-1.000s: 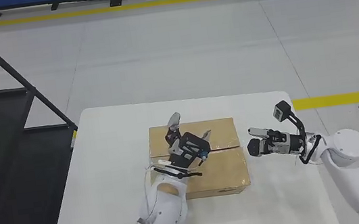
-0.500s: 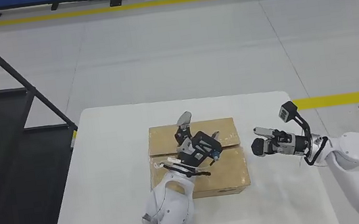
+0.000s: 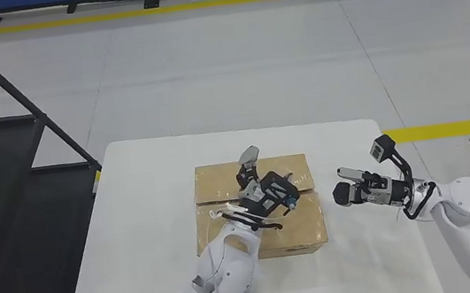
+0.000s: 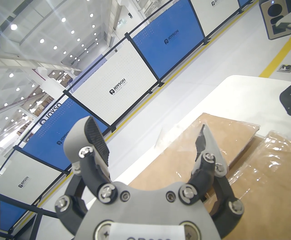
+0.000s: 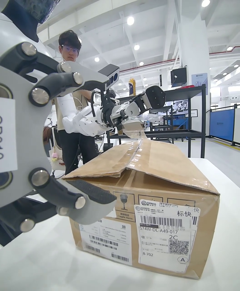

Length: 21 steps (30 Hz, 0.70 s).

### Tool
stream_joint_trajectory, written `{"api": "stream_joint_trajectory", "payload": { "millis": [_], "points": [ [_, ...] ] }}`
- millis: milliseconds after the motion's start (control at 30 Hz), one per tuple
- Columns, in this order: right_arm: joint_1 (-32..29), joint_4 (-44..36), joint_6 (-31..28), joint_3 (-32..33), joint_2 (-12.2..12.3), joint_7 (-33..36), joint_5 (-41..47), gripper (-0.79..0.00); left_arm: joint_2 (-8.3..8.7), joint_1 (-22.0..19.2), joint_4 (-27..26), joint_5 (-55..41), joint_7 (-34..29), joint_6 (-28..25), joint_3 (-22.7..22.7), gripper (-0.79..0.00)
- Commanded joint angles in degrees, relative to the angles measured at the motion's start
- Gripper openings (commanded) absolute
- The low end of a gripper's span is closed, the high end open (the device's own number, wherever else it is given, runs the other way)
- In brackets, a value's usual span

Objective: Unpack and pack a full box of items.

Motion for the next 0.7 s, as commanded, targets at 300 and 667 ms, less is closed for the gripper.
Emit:
{"api": "stream_joint_trajectory", "payload": {
  "millis": [300, 667],
  "points": [
    [-0.7, 0.0, -0.5, 0.4, 0.3, -0.1, 0.5, 0.000, -0.96, -1.3, 1.6, 0.6, -0.4, -0.8, 0.9, 0.000],
    [-2.6, -0.5, -1.3, 2.1, 0.8, -0.6, 1.6, 0.000, -2.41, -3.5, 4.8, 0.6, -1.0, -0.1, 2.7, 0.000]
  ]
}}
